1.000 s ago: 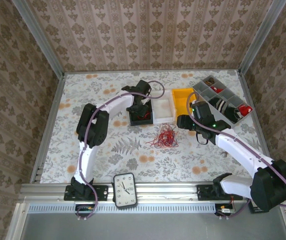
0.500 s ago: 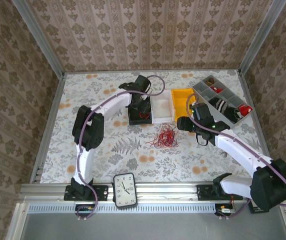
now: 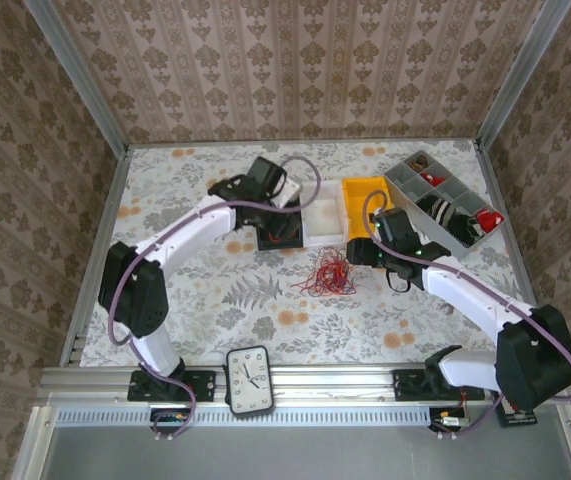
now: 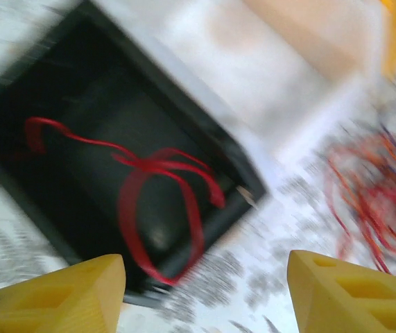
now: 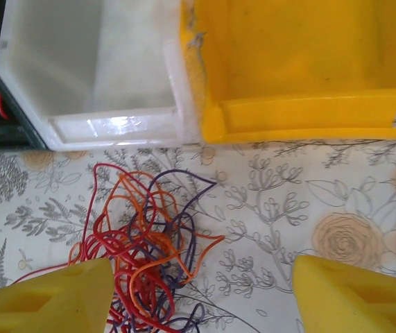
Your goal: Untangle the cables
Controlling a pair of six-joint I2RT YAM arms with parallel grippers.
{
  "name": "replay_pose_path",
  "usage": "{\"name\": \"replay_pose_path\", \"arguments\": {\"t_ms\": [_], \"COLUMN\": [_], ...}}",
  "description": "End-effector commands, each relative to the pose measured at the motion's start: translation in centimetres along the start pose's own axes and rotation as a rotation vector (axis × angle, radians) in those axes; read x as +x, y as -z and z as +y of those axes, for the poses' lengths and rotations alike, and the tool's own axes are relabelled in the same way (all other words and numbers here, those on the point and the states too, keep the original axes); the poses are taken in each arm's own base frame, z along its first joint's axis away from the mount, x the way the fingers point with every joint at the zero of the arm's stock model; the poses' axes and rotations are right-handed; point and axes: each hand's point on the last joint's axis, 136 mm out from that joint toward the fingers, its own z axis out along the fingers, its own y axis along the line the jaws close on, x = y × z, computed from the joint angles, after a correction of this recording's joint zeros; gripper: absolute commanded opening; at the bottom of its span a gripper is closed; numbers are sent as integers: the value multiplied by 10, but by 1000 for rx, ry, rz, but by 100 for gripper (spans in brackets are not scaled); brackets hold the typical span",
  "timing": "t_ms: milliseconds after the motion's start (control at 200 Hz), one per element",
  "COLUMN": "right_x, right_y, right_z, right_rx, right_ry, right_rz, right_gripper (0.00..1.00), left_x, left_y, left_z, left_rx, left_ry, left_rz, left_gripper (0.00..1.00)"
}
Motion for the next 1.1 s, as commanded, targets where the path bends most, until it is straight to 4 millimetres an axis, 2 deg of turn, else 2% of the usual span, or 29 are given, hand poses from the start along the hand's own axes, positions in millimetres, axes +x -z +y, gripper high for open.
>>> {"name": "replay_pose_path", "arguments": {"t_ms": [0, 50, 125, 220, 375, 500, 585, 675, 980, 1095], "right_x": [12, 18, 24, 30, 33, 37, 39, 41, 43, 41], "right_y": [-8, -13, -21, -33, -40, -43, -45, -47, -51, -51], "right_z": [17, 20, 18, 15, 12, 7, 6, 6, 4, 3], "right_rx": [-67, -75, -47, -26, -1, 22, 24, 28, 43, 44], "right_ry": [55, 70, 78, 87, 88, 87, 94, 95, 88, 87], "right_rz": [55, 84, 129, 175, 211, 225, 238, 255, 274, 270], "right_gripper": [70, 70, 70, 69, 69, 69, 70, 70, 70, 70], "left_x": [22, 37, 52, 55, 58, 76, 89, 102, 106, 109], "left_y": [5, 1, -8, -19, -33, -40, -45, -50, -56, -64], "left_z": [-67, -80, -85, -89, -91, -94, -93, -89, -88, -86], "left_rx": [226, 242, 211, 198, 202, 230, 230, 214, 275, 285], "left_ry": [-183, -221, -259, -252, -240, -261, -290, -326, -305, -303], "left_rz": [23, 65, 99, 93, 95, 143, 174, 223, 223, 241], "left_gripper": [63, 63, 63, 63, 61, 60, 53, 53, 54, 54]}}
